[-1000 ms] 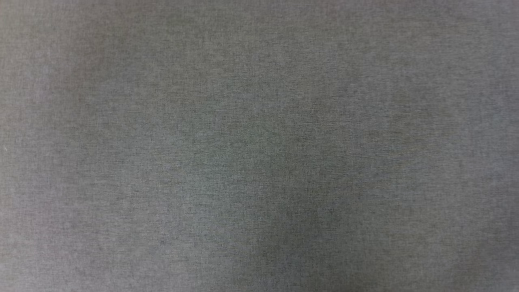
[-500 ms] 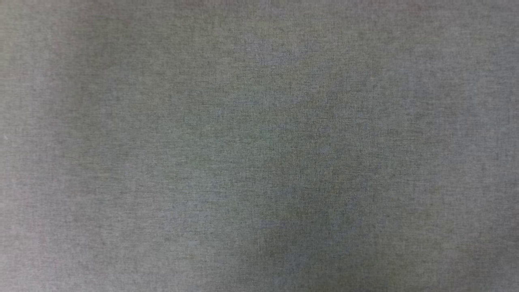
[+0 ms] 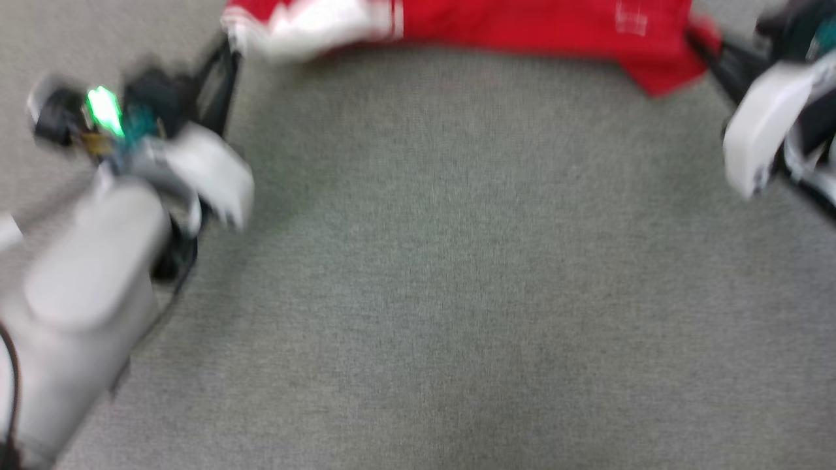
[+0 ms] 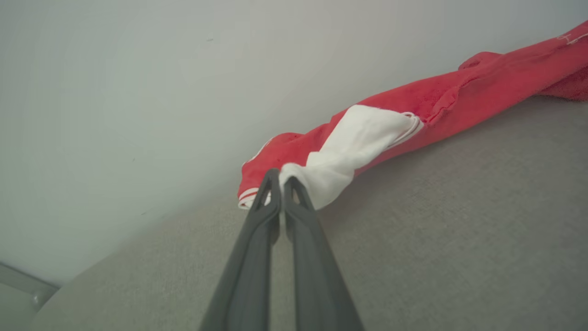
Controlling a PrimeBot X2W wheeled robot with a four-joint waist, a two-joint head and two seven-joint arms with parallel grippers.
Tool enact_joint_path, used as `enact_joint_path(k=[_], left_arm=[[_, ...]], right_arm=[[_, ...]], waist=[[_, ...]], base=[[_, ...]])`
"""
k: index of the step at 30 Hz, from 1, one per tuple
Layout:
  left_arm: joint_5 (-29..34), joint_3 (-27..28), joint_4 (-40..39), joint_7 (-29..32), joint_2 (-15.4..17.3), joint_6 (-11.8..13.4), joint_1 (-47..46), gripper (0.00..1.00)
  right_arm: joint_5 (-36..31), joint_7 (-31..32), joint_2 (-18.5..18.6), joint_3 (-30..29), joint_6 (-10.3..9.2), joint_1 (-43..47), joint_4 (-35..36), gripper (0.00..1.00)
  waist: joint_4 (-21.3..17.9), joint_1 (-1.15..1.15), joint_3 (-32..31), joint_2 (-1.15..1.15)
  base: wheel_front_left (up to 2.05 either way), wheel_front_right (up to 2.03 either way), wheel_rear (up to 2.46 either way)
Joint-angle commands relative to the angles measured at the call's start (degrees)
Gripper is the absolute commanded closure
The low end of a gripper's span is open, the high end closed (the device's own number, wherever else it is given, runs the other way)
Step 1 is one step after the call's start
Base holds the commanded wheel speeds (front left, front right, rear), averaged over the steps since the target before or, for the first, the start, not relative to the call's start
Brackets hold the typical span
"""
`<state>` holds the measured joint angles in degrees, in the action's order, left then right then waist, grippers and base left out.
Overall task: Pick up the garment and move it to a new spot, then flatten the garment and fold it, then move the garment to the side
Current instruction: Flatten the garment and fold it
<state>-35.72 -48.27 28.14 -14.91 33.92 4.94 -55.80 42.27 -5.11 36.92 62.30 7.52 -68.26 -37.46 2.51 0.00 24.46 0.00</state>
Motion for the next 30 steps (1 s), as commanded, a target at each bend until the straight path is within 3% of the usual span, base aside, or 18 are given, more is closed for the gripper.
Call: enact_joint_path(k=[1,6,17,30], left_arm=[[-0.9,-0.4,-2.0,-0.3,0.8,1.1,4.6,1.0],[-3.7,-1.1,-9.0,0.1,4.4,5.3,17.9,1.0],[-10.1,-4.7,-21.2,3.6,10.4,11.2,39.9,1.0],[-14.6,-10.5,-28.8,7.9,13.1,14.2,54.5,1.0]], right_arm=[[0.6,-0.9,0.6,0.6,-0.06,3.5,0.5,1.0],[2.5,-2.0,2.0,2.5,-0.06,12.1,2.1,1.0],[5.9,-1.2,6.9,4.2,-0.05,27.8,7.4,1.0],[7.6,2.1,12.8,-1.5,-0.06,49.5,16.4,1.0]], waist=[[0.2,0.0,-3.9,0.0],[-0.4,0.0,-8.9,0.0],[-0.5,0.0,-18.6,0.0],[0.2,0.0,-26.5,0.0]], base=[[0.0,0.0,0.0],[0.0,0.0,0.0],[0.0,0.0,0.0],[0.0,0.0,0.0]])
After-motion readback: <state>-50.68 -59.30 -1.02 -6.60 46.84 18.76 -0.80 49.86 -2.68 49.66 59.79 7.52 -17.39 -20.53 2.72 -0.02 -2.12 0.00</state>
